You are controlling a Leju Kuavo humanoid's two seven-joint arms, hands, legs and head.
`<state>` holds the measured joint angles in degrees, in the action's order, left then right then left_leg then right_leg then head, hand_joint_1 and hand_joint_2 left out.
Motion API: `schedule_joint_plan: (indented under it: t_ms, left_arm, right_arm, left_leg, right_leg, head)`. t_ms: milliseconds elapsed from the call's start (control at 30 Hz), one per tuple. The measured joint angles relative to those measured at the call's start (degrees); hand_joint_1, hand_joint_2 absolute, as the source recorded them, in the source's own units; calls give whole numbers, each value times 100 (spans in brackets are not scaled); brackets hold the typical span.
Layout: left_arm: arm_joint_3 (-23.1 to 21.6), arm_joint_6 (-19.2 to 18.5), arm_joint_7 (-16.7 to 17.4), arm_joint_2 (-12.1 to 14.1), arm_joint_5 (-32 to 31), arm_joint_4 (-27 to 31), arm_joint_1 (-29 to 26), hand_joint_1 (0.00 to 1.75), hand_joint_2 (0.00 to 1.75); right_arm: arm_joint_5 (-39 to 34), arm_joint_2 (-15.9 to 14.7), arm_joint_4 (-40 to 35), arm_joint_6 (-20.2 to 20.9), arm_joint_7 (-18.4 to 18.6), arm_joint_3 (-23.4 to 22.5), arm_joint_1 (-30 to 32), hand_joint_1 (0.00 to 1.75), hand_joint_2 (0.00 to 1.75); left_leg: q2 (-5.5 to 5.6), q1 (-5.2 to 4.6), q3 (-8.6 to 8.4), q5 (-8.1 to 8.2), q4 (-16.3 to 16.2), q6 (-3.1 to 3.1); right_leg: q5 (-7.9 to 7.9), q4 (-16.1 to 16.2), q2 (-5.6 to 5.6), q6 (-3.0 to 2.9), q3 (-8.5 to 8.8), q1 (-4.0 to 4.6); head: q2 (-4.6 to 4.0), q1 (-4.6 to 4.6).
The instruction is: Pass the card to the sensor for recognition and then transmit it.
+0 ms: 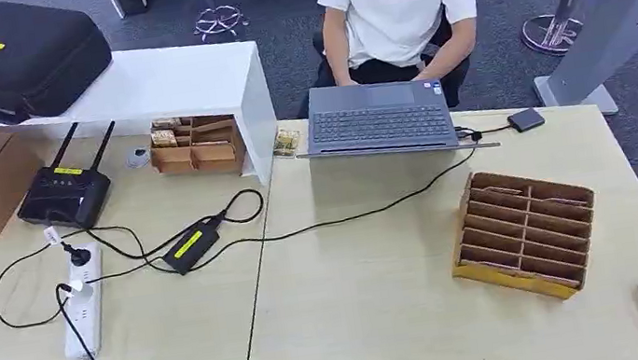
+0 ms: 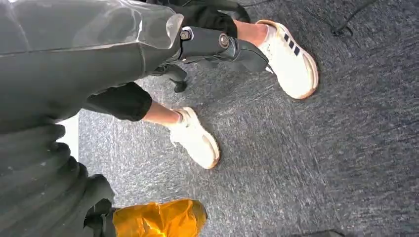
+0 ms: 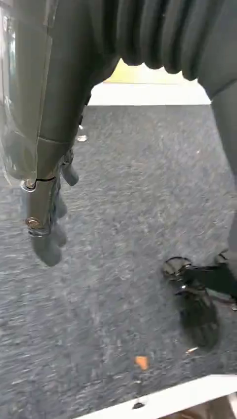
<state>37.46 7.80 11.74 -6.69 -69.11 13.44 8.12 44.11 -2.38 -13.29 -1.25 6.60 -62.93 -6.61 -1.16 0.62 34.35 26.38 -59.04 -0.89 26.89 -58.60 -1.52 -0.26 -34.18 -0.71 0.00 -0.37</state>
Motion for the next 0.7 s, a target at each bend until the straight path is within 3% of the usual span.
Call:
schedule_joint_plan:
  t_ms: [67,167,233,367,533,700]
  left_arm:
    - [-17,-61,7,0,-48,0,1,0,175]
    - [-114,-225,68,0,-138,0,40,0,175]
    - [-168,-236,122,2,-124,0,69,0,175]
    - [-177,-114,122,0,35,0,53,0,175]
    - [-256,-23,120,2,22,0,38,0,175]
    - [-306,183,136,-2,33,0,46,0,175]
  right_arm:
    - [263,0,15,312,125,72,2,0,0]
    - [1007,-4,61,1413,92,543,58,0,0]
    - [990,-4,70,1298,-11,743,75,0,0]
    - [699,31,65,284,-120,793,41,0,0]
    - [964,7,66,900,72,907,36,0,0]
    - [1016,52,105,997,66,1021,115,0,0]
  left_leg:
    - [-1,3,0,-1,0,-1]
    - [-1,3,0,-2,0,-2]
    - [-1,1,0,-1,0,-2]
    - [-1,3,1,-2,0,-3]
    - [-1,1,0,-2,-1,-2]
    - [-1,2,-1,-1,0,-2]
  right_leg:
    - [0,0,1,0,0,3]
    - [0,1,1,0,0,3]
    - [0,-1,2,0,0,1]
    - [0,-1,1,0,1,3]
    - [-1,2,1,0,1,1]
    - [0,-1,2,-1,-2,2]
  head:
    - [0,4]
    - [0,7]
    - [0,2]
    - [0,4]
    - [0,4]
    - [0,2]
